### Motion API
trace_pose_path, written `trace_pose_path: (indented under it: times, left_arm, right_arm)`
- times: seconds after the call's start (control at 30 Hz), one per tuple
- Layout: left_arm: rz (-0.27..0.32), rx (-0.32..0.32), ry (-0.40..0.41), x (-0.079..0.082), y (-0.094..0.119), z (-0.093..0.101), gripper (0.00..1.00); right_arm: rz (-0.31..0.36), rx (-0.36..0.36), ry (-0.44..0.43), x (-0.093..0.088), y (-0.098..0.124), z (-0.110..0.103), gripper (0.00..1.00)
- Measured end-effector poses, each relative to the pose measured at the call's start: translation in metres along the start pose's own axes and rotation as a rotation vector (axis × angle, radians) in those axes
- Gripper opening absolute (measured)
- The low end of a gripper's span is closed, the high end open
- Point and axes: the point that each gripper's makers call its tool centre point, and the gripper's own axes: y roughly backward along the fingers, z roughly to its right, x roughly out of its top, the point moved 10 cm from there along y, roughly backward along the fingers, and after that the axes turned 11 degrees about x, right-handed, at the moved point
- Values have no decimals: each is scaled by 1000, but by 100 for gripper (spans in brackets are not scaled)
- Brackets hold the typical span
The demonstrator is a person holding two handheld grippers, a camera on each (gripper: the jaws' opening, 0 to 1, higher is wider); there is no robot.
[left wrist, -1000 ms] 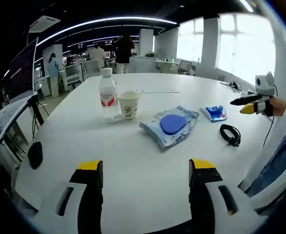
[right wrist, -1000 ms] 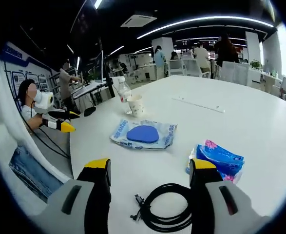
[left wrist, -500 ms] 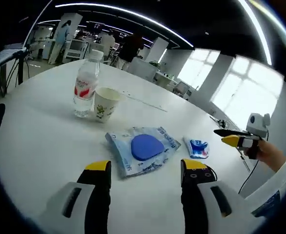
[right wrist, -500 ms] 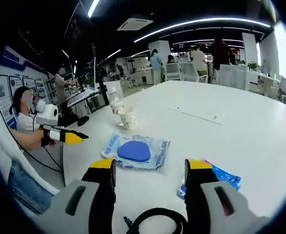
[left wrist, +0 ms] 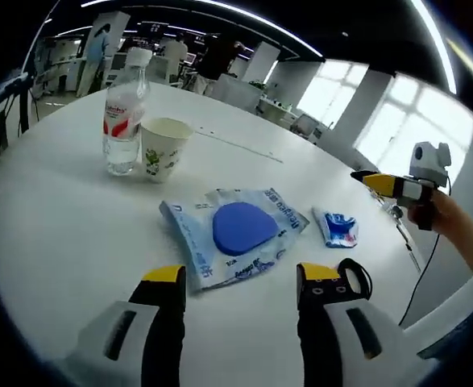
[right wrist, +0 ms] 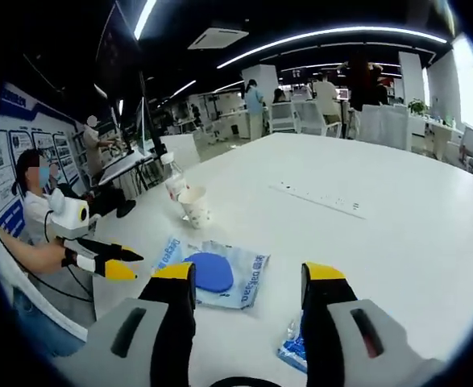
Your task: Arrange the tabletop items into an orderly group along one side of the table until the central work area is clear of visible clutter.
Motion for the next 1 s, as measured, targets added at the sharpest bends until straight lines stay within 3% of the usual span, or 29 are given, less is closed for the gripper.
trace_pose_path:
  times: [0.23, 0.53, 0.7, 1.0]
  left_arm:
    - [-17, 19, 47, -1, -13, 3, 52]
    - [-15, 48, 78, 5, -24, 1, 48]
    - [-22, 75, 92, -1, -29, 3, 47]
    - [-48, 124, 74, -8, -29, -3, 30]
  right_arm:
    - [-73, 48, -11, -12, -28, 5, 51]
    - [-111, 66, -70, -29, -45, 18, 48]
    - [-150, 82, -82, -41, -59, 20, 45]
    - [-185, 81, -106, -63, -78, 18, 25]
